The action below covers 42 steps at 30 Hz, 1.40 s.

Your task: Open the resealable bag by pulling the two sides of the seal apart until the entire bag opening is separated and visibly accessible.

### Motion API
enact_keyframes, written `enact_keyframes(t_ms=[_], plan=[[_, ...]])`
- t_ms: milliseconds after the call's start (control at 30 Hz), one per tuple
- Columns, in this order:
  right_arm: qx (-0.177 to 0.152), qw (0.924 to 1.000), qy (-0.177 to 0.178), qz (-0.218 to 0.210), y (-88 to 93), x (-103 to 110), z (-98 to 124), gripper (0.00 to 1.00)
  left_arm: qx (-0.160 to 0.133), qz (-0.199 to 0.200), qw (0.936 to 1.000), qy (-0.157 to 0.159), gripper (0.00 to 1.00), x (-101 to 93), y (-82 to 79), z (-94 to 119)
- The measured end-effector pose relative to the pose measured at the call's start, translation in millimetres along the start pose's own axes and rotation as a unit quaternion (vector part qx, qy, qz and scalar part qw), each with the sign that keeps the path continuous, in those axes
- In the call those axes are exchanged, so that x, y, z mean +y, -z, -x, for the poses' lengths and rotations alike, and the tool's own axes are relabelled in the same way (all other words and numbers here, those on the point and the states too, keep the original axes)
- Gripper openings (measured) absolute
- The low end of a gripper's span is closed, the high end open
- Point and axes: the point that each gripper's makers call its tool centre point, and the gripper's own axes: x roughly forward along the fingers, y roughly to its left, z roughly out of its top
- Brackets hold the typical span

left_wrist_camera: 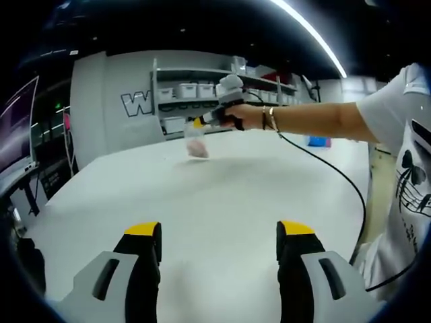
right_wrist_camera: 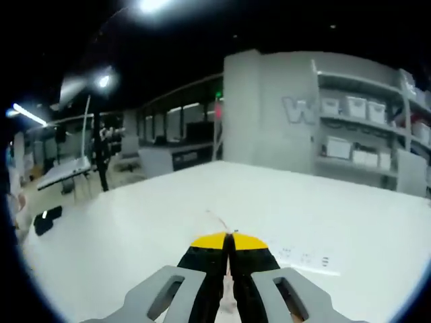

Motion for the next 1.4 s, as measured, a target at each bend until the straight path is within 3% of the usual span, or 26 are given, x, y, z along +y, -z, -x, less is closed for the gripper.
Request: enact_keyframes(t_ms=[200, 467, 600, 833, 1200, 1400], plan=[[0.000, 0.9996, 0.007, 0.027, 3.5, 10, -10, 0.00, -0.001, 0.001, 1.0000, 0.003, 0.68, -0.1, -0.1, -2], [0.018, 0.9988, -0.038, 0.025, 31.8, 50, -17, 0.00, -0.001, -0.001, 1.0000, 0.000, 0.68, 2.5, -0.7, 0], [0.041, 0.9968, -0.062, 0.031, 55.9, 71, -22, 0.00, -0.003, -0.001, 1.0000, 0.000, 0.68, 3.3, -1.5, 1], [0.060, 0.9948, -0.080, 0.018, 79.3, 92, -22, 0.00, -0.002, -0.004, 1.0000, -0.002, 0.67, 4.0, -1.9, 2], [0.054, 0.9945, -0.088, 0.018, 86.9, 101, -12, 0.00, -0.001, -0.005, 1.0000, -0.004, 0.66, 4.6, 0.4, 2], [0.046, 0.9944, -0.093, 0.022, 88.3, 102, -10, 0.06, -0.002, -0.006, 1.0000, -0.004, 0.66, 3.1, -0.3, 2]])
